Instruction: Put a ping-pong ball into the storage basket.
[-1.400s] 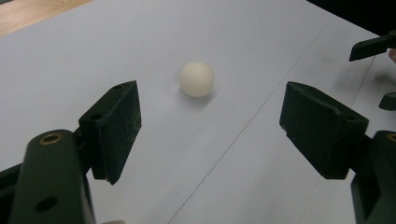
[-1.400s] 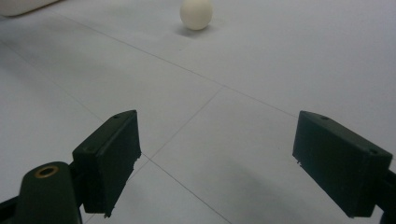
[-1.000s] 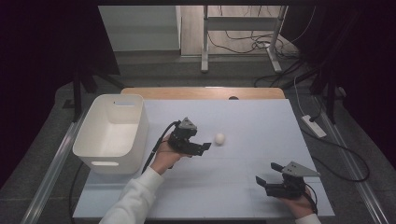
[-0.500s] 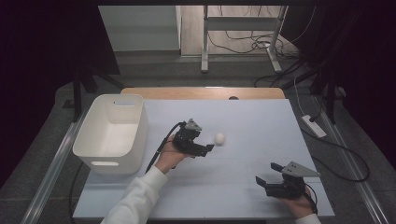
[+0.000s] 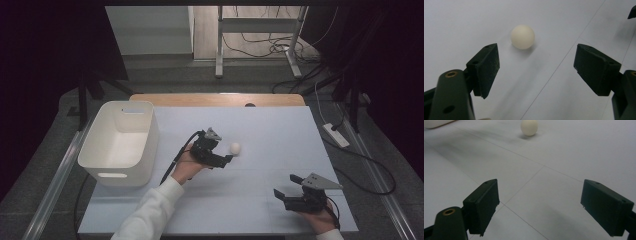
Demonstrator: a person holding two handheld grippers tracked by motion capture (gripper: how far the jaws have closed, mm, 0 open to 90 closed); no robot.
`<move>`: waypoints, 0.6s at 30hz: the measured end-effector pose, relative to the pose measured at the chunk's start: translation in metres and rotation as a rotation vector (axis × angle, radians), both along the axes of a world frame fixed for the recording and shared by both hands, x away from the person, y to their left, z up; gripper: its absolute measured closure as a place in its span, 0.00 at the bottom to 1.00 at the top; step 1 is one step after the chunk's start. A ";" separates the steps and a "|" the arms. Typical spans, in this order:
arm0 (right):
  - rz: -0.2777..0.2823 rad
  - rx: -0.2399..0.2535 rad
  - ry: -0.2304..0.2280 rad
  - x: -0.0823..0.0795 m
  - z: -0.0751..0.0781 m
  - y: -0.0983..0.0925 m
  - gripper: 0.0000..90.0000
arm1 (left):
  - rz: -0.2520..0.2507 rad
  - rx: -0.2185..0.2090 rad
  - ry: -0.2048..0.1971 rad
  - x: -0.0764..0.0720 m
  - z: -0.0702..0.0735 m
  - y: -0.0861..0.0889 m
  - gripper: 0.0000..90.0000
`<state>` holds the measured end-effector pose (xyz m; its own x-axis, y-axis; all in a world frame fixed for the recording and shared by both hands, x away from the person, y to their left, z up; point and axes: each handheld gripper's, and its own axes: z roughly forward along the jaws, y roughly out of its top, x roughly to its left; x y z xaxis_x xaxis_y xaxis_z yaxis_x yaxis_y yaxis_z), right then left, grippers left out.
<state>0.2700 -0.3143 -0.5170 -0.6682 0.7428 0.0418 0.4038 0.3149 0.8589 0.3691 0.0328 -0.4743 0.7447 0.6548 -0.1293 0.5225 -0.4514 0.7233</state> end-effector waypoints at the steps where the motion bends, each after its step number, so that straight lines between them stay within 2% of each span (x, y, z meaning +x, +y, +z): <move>1: -0.001 0.000 0.001 0.000 0.000 0.000 0.17 | -0.001 0.001 0.001 0.001 0.000 -0.001 0.24; 12: -0.002 -0.001 0.004 0.000 0.000 0.000 0.17 | -0.005 0.035 -0.006 0.007 -0.005 -0.007 0.24; 18: -0.002 -0.002 0.004 0.000 0.000 0.000 0.17 | -0.004 0.036 -0.006 0.010 -0.005 -0.010 0.24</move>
<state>0.2698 -0.3143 -0.5175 -0.6665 0.7443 0.0431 0.4081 0.3158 0.8566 0.3787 0.0226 -0.4795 0.7477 0.6562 -0.1015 0.5167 -0.4790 0.7097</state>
